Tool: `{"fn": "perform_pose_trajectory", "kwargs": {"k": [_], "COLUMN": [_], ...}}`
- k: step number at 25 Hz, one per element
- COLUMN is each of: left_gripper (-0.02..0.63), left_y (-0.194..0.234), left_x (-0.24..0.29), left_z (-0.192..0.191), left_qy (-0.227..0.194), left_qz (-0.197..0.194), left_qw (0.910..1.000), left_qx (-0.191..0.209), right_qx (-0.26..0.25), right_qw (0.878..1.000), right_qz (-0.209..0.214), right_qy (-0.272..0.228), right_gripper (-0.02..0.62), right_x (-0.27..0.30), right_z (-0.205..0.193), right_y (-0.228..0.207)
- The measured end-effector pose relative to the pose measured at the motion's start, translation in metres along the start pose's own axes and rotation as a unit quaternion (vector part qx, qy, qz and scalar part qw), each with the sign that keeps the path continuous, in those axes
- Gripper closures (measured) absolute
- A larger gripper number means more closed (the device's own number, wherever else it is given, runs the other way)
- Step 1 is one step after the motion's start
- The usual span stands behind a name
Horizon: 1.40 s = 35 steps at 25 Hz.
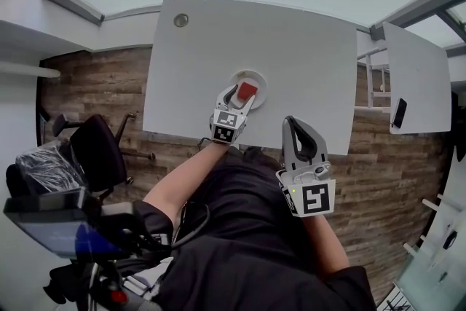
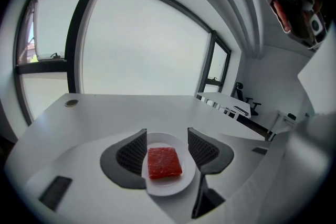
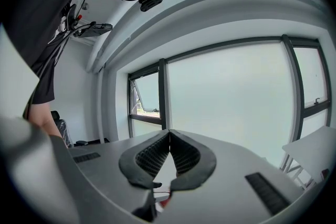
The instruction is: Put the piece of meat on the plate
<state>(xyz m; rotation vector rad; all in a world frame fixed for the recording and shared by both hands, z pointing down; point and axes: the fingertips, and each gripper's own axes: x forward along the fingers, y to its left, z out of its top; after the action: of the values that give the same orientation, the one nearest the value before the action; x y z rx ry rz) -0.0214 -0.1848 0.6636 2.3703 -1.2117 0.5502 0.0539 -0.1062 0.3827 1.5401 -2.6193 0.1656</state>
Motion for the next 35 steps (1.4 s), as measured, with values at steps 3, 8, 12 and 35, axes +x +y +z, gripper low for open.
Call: {"fn": "perform_pose_trajectory", "kwargs": {"k": [3, 8, 12, 35], "left_gripper": [0.367, 0.422, 0.495, 0.600], "left_y": [-0.002, -0.018, -0.021, -0.075], "left_x": [-0.008, -0.037, -0.060, -0.208], "left_z": [0.001, 0.025, 0.057, 0.171], "left_qy": [-0.020, -0.051, -0.088, -0.264], "left_qz": [-0.006, -0.019, -0.003, 0.025], "left_qw": [0.9994, 0.9973, 0.9953, 0.9639], "left_qx": [0.028, 0.049, 0.039, 0.023], "right_qx": [0.004, 0.005, 0.014, 0.021], "right_qw": [1.000, 1.000, 0.999, 0.998], "right_qz": [0.002, -0.001, -0.005, 0.033], "right_qy": [-0.006, -0.021, -0.029, -0.047], "right_gripper": [0.589, 0.589, 0.589, 0.589], "right_x": [0.001, -0.001, 0.002, -0.018], "right_z": [0.004, 0.012, 0.011, 0.014], "right_y": [0.003, 0.003, -0.001, 0.023]}}
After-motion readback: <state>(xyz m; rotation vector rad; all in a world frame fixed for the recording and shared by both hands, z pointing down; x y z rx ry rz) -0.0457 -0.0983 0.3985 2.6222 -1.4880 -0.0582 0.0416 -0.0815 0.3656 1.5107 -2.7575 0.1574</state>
